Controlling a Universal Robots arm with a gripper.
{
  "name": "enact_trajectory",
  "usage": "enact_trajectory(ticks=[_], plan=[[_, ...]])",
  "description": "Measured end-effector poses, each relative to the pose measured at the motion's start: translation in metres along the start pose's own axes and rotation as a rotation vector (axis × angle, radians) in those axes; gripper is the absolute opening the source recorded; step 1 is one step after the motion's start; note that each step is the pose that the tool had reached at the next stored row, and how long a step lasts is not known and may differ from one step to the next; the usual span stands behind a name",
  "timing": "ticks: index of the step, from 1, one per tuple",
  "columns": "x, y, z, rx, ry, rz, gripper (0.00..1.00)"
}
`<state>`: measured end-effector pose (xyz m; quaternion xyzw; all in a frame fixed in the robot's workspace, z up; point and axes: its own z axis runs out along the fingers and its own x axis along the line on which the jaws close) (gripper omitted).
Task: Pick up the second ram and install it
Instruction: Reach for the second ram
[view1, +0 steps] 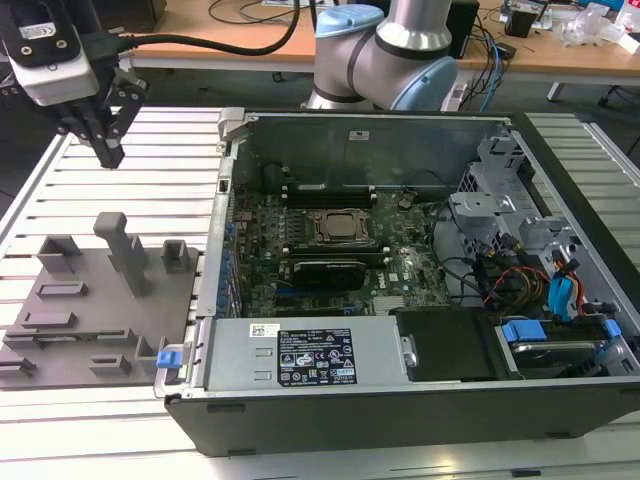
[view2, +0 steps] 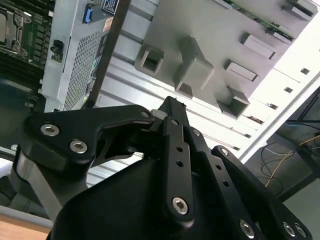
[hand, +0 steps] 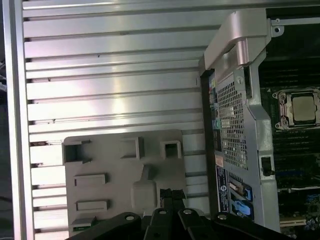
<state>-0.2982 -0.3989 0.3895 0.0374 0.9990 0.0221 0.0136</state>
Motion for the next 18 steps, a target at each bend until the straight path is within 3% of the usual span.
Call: enact_trajectory(ticks=[7,11,15,18], plan=[[0.022,-0.0017,0.0003,0.0,0.0,0.0,0.11],[0.0291,-0.0022,0.0004,0.0,0.0,0.0,0.11],[0.0458,-0.0035,0.0007,0.0,0.0,0.0,0.11],[0.0513,-0.0118,0.0008,0.0,0.0,0.0,0.11]])
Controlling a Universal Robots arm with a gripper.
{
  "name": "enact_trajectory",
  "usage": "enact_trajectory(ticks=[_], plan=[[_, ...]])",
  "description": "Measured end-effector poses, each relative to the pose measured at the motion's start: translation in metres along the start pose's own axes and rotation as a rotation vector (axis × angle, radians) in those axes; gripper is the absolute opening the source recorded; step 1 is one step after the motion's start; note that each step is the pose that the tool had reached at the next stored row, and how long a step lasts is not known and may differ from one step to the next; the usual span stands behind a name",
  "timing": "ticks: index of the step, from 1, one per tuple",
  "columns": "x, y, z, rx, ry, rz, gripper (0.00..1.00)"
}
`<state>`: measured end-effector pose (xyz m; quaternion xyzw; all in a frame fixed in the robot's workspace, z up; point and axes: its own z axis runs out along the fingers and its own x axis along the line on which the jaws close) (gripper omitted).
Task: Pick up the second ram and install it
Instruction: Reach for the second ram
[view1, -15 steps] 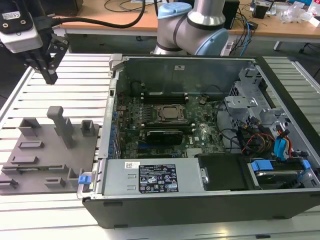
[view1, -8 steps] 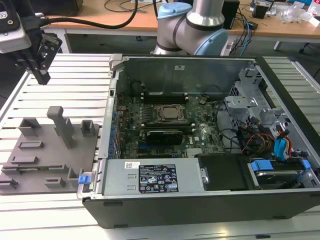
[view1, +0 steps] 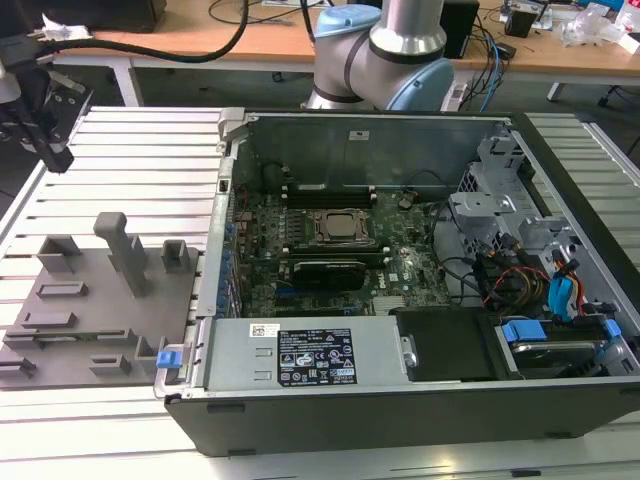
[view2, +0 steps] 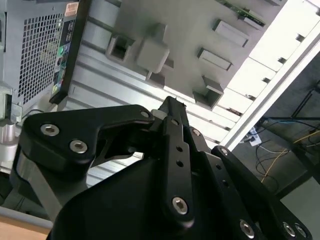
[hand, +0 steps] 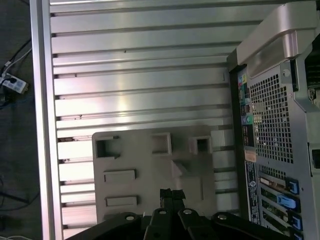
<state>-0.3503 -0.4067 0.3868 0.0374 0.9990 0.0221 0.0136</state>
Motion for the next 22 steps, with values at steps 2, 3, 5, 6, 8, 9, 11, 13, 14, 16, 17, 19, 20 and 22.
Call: enact_trajectory(ticks=[2,3,5,6,8,9,11,13,14,16,17,19,20,22], plan=[[0.0011,-0.0077,-0.0001,0.0,0.0001,0.0,0.11],[0.0015,-0.0111,-0.0001,0.0,0.0,0.0,0.11],[0.0041,-0.0215,0.0003,-0.0001,-0.0001,0.0,0.11],[0.0057,-0.0256,0.0004,0.0,0.0,0.0,0.11],[0.007,-0.0321,0.0009,0.0,0.0,0.0,0.11],[0.0089,-0.0368,0.0015,0.0,0.0,0.0,0.11],[0.0161,-0.042,0.0027,0.0,0.0,0.0,0.11],[0.0172,-0.0447,0.003,0.0013,0.001,-0.002,0.11],[0.0172,-0.0449,0.0033,0.0077,0.0099,-0.006,0.11],[0.0172,-0.0449,0.0036,0.0245,0.0182,-0.03,0.11],[0.0172,-0.0449,0.0036,0.0274,0.0184,-0.039,0.11],[0.0172,-0.0449,0.0036,0.0287,0.0185,-0.047,0.11],[0.0172,-0.0449,0.0036,0.0287,0.0185,-0.047,0.11],[0.0172,-0.0449,0.0036,0.0287,0.0185,-0.047,0.11]])
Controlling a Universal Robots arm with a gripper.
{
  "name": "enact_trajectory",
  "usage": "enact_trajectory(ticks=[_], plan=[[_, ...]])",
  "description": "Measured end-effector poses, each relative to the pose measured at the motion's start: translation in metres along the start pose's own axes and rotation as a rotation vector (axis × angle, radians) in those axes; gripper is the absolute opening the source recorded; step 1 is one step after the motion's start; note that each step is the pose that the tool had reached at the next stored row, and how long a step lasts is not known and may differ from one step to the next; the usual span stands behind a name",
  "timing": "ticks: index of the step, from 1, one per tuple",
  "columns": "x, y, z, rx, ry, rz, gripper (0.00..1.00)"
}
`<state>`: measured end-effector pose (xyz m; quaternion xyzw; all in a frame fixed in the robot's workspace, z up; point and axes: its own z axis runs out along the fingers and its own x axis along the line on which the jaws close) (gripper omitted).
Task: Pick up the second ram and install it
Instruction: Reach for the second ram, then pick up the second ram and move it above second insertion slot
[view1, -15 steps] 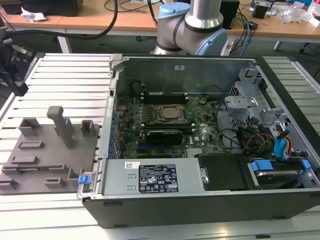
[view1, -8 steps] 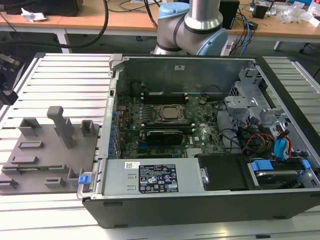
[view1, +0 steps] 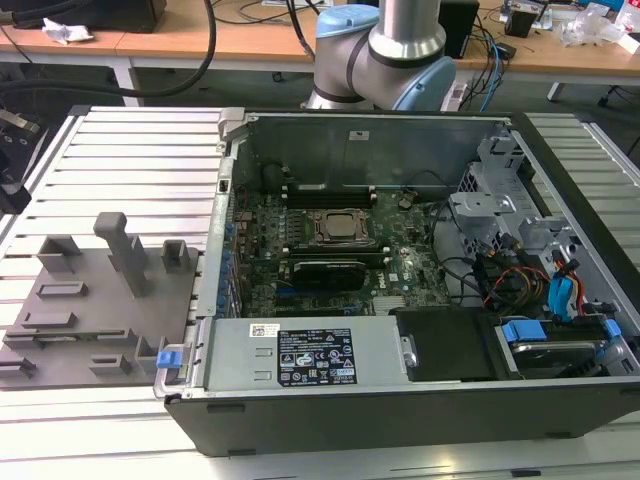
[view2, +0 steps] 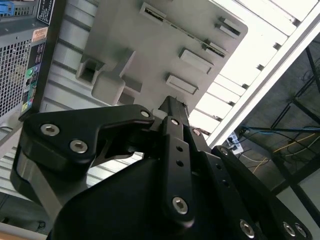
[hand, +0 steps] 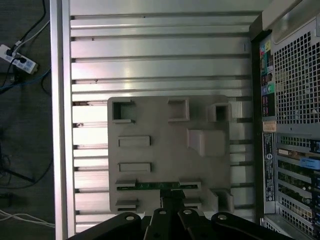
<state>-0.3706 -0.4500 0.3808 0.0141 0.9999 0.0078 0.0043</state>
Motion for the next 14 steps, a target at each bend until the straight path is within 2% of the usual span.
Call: enact_trajectory(ticks=[11,13,14], plan=[[0.0,0.0,0.0,0.0,0.0,-0.001,0.11],[0.0,0.0,0.0,-0.0003,0.0005,-0.034,0.11],[0.0,0.0,0.0,-0.0006,0.001,-0.067,0.11]])
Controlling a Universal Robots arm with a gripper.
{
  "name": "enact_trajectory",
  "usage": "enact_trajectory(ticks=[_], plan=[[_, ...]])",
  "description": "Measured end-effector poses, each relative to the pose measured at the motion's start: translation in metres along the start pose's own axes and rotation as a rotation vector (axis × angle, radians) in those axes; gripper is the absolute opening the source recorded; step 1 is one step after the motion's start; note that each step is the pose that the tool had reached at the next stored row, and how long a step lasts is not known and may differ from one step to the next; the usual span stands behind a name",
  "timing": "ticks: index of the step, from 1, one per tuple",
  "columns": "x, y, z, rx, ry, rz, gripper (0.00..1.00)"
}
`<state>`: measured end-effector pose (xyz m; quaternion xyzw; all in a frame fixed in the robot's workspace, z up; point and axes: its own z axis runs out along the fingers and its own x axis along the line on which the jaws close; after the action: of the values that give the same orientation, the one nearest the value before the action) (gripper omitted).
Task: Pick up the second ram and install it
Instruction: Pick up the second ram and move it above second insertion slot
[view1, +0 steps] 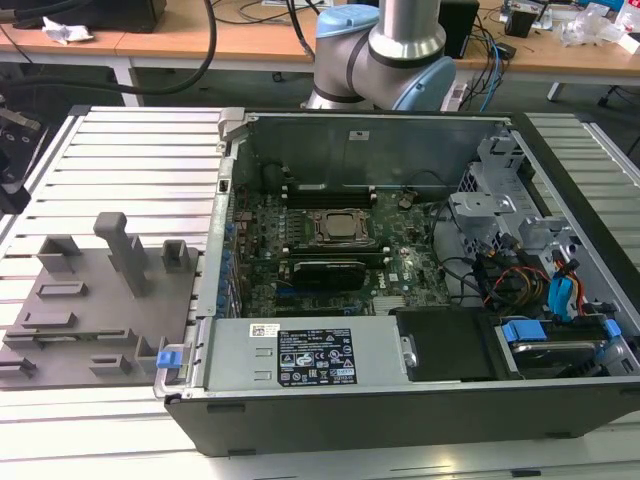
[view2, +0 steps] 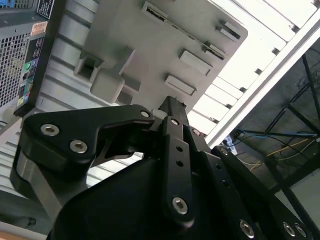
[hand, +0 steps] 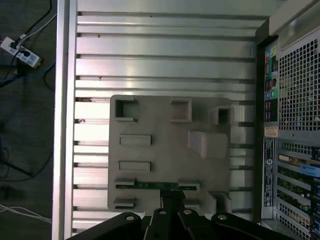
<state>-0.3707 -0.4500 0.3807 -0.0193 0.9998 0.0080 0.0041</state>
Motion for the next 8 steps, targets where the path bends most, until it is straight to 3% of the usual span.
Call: enact_trajectory(ticks=[8], plan=[[0.0,0.0,0.0,-0.0017,0.0031,-0.199,0.11]])
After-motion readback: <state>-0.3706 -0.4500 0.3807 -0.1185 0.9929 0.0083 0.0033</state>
